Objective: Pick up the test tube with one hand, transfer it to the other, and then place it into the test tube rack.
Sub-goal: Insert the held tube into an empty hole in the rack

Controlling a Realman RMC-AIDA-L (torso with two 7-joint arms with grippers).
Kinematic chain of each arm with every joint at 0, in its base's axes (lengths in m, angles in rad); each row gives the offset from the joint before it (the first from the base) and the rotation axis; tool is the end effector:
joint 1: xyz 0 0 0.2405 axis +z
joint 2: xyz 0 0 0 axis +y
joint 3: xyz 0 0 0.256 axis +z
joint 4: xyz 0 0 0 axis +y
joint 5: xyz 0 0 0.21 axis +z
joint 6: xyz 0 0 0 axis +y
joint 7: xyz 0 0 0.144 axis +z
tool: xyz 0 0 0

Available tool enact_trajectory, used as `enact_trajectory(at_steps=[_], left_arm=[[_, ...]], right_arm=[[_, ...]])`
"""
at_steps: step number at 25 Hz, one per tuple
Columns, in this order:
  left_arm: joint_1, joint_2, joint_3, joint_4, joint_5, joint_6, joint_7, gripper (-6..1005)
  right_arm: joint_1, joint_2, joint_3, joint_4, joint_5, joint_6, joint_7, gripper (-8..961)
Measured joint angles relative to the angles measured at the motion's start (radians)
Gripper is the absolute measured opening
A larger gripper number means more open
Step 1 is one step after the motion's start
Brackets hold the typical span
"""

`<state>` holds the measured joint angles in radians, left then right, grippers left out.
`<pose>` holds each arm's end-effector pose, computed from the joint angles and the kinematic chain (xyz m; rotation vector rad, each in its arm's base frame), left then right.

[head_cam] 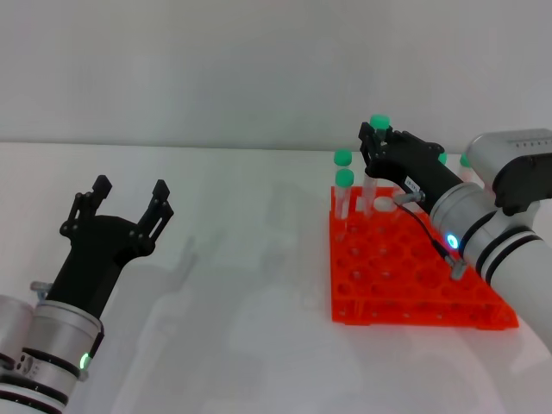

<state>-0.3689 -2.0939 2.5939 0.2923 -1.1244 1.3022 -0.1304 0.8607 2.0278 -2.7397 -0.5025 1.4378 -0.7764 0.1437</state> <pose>-0.3013 0.3031 -0.0364 -1.5713 -0.5662 -0.8841 0.1567 0.4208 -0.0895 -1.9197 0.7495 0.9140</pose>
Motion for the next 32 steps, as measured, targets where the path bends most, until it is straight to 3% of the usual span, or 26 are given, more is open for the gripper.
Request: enact_trajectory(at_steps=[32], left_arm=[[-0.036, -0.002, 0.008, 0.022, -0.001, -0.064, -0.025, 847]], right_arm=[[-0.011, 0.0, -0.009, 0.027, 0.001, 0.017, -0.059, 215]])
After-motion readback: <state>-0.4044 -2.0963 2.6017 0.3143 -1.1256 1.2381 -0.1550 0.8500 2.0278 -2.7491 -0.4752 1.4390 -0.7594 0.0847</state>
